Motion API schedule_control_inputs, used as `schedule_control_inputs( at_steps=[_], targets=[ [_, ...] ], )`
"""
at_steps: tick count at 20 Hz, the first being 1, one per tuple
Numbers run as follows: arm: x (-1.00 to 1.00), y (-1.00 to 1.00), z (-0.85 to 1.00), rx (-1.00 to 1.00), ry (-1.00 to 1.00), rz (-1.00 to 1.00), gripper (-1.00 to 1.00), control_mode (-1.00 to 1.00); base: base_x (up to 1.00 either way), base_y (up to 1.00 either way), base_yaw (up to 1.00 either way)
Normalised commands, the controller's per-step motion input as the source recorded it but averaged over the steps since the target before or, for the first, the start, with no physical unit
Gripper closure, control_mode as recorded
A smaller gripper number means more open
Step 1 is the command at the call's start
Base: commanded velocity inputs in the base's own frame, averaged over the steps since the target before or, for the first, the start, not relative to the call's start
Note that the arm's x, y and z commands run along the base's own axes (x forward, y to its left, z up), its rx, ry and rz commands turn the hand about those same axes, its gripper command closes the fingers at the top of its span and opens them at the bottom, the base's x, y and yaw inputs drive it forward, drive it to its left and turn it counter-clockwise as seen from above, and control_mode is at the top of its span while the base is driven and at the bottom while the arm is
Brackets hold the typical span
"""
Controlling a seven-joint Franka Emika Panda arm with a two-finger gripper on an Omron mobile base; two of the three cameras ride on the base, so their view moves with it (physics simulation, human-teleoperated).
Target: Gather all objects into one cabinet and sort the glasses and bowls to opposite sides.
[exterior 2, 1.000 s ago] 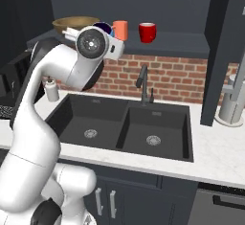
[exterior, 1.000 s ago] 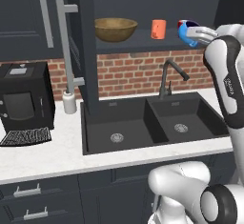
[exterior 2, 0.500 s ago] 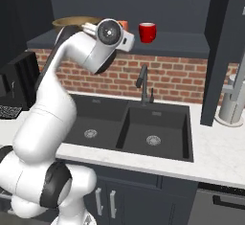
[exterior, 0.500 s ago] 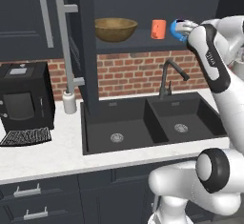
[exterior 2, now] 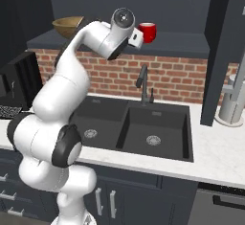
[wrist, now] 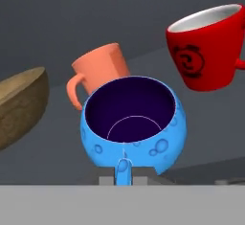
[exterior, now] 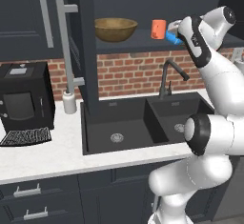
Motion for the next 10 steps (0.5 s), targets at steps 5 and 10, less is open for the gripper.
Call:
schedule_control_inputs(
  at_steps=[5, 10],
  targets=[
    [0.6, -0.14, -0.01, -0.02, 0.15, 0.0, 1.0, -1.0, 0.0, 0.0, 0.0],
    [0.38, 0.0, -0.26, -0.1, 0.13, 0.0, 1.0, -1.0, 0.0, 0.0, 0.0]
  ],
)
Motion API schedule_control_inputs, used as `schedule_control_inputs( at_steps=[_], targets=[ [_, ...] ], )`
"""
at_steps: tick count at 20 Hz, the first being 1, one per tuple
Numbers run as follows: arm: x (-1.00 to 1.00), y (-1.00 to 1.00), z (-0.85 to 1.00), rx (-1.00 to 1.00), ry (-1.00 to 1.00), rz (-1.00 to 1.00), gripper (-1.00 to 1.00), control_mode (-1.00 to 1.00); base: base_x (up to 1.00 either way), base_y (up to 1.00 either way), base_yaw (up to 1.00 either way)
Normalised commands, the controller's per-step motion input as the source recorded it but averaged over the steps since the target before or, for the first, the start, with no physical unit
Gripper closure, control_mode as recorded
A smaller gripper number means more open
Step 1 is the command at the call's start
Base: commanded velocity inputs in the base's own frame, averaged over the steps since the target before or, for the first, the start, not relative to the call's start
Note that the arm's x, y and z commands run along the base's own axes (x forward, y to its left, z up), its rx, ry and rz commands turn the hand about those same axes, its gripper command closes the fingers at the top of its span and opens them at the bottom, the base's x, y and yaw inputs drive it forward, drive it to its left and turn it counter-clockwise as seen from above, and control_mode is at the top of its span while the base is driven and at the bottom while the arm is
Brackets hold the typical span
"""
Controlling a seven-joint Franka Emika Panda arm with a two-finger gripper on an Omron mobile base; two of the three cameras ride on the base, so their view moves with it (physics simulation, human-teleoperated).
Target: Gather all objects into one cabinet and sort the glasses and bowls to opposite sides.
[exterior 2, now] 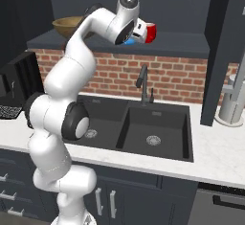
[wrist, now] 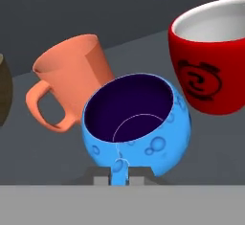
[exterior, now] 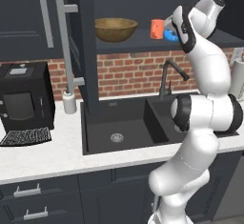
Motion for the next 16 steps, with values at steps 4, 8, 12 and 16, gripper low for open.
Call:
schedule_control_inputs(
  at_steps=[4, 8, 12, 16],
  targets=[
    [0.32, 0.0, -0.07, -0.06, 0.07, 0.0, 1.0, -1.0, 0.0, 0.0, 0.0],
    [0.06, 0.0, 0.0, 0.0, 0.0, 0.0, 1.0, -1.0, 0.0, 0.0, 0.0],
    [0.0, 0.33, -0.23, 0.05, 0.0, 0.0, -1.0, -1.0, 0.0, 0.0, 0.0],
    [0.0, 0.18, -0.11, 0.04, 0.0, 0.0, -1.0, -1.0, 0.0, 0.0, 0.0]
  ],
)
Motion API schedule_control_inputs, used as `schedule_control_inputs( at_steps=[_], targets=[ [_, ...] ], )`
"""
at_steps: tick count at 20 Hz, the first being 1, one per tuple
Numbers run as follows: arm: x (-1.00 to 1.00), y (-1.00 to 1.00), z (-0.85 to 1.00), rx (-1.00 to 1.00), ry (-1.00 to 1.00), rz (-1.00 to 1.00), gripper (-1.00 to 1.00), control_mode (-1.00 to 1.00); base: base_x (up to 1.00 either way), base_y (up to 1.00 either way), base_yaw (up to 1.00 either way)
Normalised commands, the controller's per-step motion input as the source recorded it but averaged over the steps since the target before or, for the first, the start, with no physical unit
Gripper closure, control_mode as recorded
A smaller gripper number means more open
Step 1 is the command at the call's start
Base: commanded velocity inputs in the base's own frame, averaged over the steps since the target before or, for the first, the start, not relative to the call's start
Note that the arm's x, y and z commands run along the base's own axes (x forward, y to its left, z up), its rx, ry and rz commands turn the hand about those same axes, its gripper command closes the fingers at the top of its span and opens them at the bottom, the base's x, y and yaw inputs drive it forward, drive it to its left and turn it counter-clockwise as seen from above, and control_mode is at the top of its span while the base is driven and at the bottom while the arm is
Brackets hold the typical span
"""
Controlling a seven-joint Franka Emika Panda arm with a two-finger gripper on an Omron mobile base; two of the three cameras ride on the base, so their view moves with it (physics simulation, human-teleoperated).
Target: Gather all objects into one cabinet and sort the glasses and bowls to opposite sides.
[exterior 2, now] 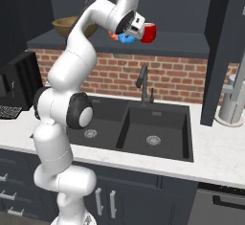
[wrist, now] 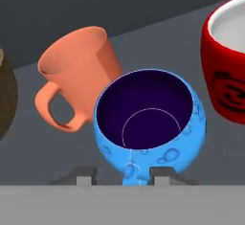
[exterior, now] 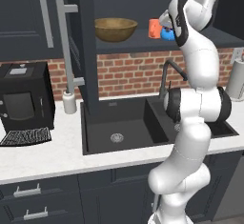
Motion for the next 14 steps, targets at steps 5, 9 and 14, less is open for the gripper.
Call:
schedule_control_inputs(
  at_steps=[5, 9, 14],
  targets=[
    [-0.3, 0.0, -0.01, -0.01, -0.01, 0.01, -1.0, -1.0, 0.0, 0.0, 0.0],
    [-0.99, 0.09, 0.0, -0.17, -0.1, 0.15, -1.0, -1.0, 0.0, 0.0, 0.0],
    [-1.0, 0.11, 0.0, -0.29, -0.14, 0.16, -1.0, -1.0, 0.0, 0.0, 0.0]
  ],
)
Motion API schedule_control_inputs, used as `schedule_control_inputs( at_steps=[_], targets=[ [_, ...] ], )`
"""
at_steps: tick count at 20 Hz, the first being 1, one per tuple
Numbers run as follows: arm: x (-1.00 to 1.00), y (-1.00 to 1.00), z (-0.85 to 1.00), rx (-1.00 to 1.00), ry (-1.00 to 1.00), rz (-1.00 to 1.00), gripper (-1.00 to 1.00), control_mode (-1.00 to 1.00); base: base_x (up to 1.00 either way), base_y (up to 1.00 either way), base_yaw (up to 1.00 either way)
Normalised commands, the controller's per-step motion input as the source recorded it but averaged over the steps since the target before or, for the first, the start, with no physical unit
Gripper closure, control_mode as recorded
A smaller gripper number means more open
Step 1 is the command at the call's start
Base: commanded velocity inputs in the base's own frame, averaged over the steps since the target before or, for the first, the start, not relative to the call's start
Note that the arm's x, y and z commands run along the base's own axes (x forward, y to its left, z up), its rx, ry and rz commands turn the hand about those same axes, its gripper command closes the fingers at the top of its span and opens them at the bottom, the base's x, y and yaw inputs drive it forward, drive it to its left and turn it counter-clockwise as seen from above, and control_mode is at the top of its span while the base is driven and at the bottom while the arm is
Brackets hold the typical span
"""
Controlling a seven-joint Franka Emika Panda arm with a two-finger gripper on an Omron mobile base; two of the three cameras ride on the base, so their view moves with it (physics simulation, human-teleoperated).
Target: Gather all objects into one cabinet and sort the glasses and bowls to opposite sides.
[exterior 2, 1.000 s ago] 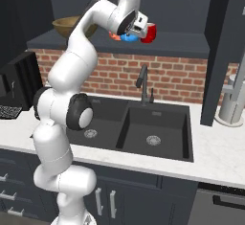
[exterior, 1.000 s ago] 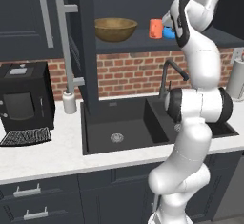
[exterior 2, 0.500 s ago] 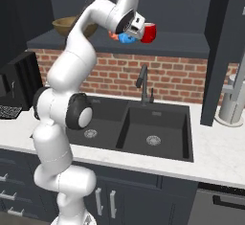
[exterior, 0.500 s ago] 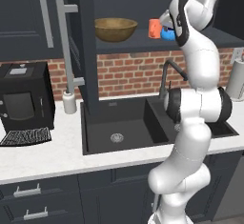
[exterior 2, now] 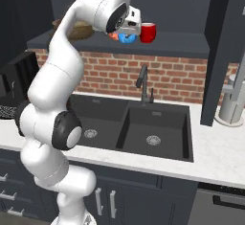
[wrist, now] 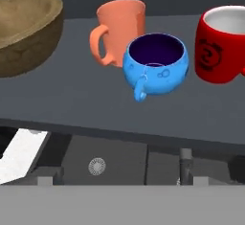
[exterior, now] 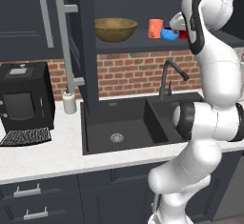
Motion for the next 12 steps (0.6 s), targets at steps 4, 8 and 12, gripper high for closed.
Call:
schedule_control_inputs(
  at_steps=[4, 8, 12],
  targets=[
    [-1.0, 0.11, 0.0, -0.27, -0.16, 0.11, -1.0, -1.0, 0.0, 0.0, 0.0],
    [-1.0, 0.08, 0.0, -0.21, -0.2, 0.05, -1.0, -1.0, 0.0, 0.0, 0.0],
    [-1.0, 0.06, 0.03, -0.1, -0.21, 0.01, -1.0, -1.0, 0.0, 0.0, 0.0]
  ],
)
